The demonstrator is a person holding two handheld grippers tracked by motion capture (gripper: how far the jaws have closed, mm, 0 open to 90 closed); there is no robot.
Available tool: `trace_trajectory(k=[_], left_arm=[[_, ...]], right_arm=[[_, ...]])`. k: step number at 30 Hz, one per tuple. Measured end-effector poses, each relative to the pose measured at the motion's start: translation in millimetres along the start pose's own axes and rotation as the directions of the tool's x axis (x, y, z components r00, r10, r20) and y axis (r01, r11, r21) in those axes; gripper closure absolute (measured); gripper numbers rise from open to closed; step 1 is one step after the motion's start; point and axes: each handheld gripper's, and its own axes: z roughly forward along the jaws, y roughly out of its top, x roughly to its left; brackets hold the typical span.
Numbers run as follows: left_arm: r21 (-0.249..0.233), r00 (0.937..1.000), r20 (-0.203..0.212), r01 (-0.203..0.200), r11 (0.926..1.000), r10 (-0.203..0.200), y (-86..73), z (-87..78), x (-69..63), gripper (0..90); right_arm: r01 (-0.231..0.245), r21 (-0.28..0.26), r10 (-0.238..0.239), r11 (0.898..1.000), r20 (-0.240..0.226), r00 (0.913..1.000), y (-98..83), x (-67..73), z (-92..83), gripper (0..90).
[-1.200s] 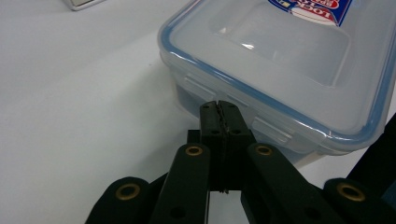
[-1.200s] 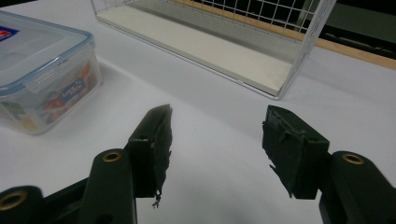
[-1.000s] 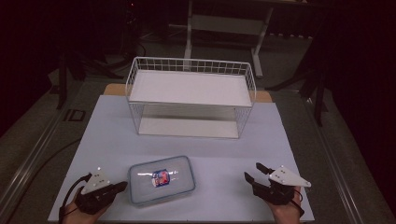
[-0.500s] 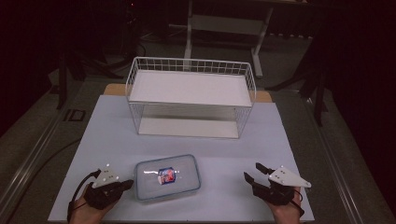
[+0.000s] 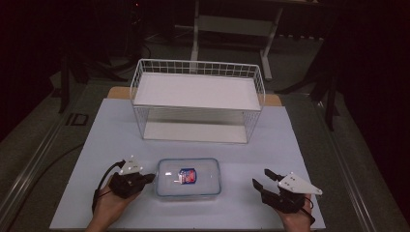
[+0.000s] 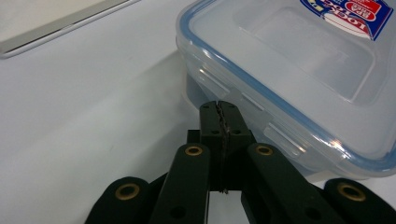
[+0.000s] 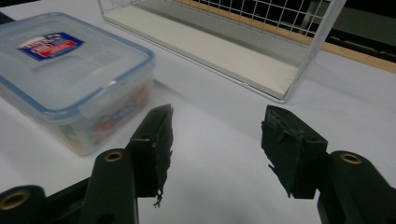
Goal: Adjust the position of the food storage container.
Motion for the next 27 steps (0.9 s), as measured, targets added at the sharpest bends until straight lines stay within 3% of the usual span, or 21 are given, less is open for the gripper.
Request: trace_trajectory(k=[11, 14, 21, 27], left_arm=[[0.000, 0.9991, 0.025, -0.034, 0.9994, 0.034, 16.3, 21.4, -15.7, 90.0], [-0.009, 0.9993, 0.025, -0.026, 0.9996, 0.026, 17.0, 23.7, -17.2, 89.9], [-0.041, 0.9995, 0.024, -0.019, 0.9990, 0.020, 15.8, 19.6, -15.8, 89.5], [-0.081, 0.9997, 0.019, 0.017, 0.9966, -0.016, 12.1, 9.8, -11.5, 86.8]], right_arm=[[0.002, 0.004, -0.002, 1.000, -0.011, 0.9999, 0.6, 2.1, 2.9, 42.7], [0.002, 0.004, -0.002, 1.000, -0.013, 0.9999, 0.8, 2.4, 3.2, 42.6], [-0.001, 0.002, 0.001, 1.000, -0.015, 0.9999, 0.9, 1.7, 2.6, 42.4], [0.001, 0.001, -0.001, 1.000, -0.016, 0.9999, 1.2, 1.9, 2.3, 42.2]])
